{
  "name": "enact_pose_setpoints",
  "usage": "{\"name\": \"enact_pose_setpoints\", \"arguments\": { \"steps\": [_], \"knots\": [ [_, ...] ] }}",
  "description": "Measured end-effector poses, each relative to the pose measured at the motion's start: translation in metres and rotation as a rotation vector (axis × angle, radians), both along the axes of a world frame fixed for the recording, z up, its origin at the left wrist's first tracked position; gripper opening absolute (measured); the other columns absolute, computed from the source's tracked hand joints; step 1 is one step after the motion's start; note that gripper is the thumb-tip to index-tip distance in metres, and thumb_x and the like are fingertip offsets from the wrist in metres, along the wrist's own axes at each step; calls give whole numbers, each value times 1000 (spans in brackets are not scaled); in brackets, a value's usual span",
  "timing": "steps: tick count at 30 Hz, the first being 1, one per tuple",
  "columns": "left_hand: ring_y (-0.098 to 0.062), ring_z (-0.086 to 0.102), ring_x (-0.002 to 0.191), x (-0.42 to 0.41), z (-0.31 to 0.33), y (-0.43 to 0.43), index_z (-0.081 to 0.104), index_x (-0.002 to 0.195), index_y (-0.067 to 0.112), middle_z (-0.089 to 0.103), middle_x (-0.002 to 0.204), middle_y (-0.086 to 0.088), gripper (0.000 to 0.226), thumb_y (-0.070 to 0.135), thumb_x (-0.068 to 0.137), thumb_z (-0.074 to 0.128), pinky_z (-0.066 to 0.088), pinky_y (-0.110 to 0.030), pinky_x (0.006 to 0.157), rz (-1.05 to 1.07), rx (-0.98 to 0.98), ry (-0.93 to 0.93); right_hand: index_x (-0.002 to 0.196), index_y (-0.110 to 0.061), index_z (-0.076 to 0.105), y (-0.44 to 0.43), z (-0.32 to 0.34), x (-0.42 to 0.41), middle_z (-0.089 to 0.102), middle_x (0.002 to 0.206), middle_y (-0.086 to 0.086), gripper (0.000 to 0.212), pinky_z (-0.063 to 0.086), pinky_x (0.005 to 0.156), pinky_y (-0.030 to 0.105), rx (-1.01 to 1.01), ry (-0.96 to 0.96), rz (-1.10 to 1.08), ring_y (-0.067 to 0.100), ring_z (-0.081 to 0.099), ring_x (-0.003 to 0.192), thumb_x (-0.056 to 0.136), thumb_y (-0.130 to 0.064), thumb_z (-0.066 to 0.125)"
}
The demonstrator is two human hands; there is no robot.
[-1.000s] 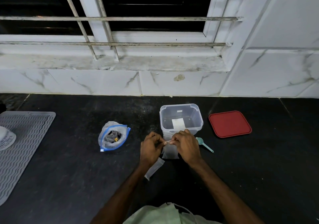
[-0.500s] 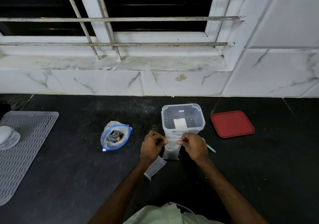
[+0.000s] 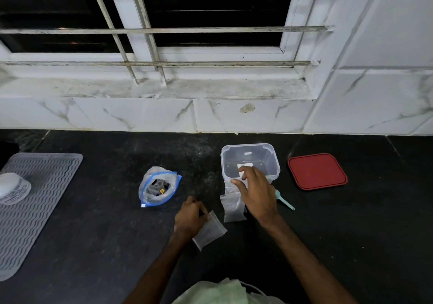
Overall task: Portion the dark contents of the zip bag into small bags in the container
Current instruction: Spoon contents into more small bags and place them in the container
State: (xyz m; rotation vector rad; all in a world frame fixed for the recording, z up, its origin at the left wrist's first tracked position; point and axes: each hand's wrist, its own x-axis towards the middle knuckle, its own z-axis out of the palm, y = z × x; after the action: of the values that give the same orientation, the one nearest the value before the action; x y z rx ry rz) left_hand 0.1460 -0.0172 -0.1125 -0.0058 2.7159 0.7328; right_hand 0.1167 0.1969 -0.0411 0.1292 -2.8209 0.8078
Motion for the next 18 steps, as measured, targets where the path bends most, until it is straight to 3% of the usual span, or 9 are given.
{"name": "enact_pose_setpoints", "arguments": {
  "steps": [7,10,14,18],
  "knots": [
    [-8,43,112,4,-2,-3,57,109,32,41,117,12,32,43,83,70,42,-23,83,5,23,42,112,-22,56,-7,9,-2,62,100,-10,32,54,68,28,-121,29,53,8,62,85,92,-47,54],
    [-6,42,111,12,-7,-3,59,96,33,42,115,13,14,39,86,68,38,-20,79,2,23,61,113,-22,57,-11,6,8,63,98,-11,27,46,67,17,-167,44,84,2,59,81,94,-41,56],
    [-7,47,106,11,-7,-4,54,87,36,44,110,13,9,35,90,62,42,-24,79,18,31,47,113,-26,55,-19,2,16,61,97,-14,23,54,70,20,-179,33,135,2,61,85,94,-39,58],
    [-7,47,110,11,-5,-7,54,110,34,45,116,13,28,41,86,66,43,-25,80,-7,-20,63,112,-26,56,-22,3,13,63,101,-12,21,55,71,21,-165,45,153,4,62,89,94,-37,58]
  ]
}}
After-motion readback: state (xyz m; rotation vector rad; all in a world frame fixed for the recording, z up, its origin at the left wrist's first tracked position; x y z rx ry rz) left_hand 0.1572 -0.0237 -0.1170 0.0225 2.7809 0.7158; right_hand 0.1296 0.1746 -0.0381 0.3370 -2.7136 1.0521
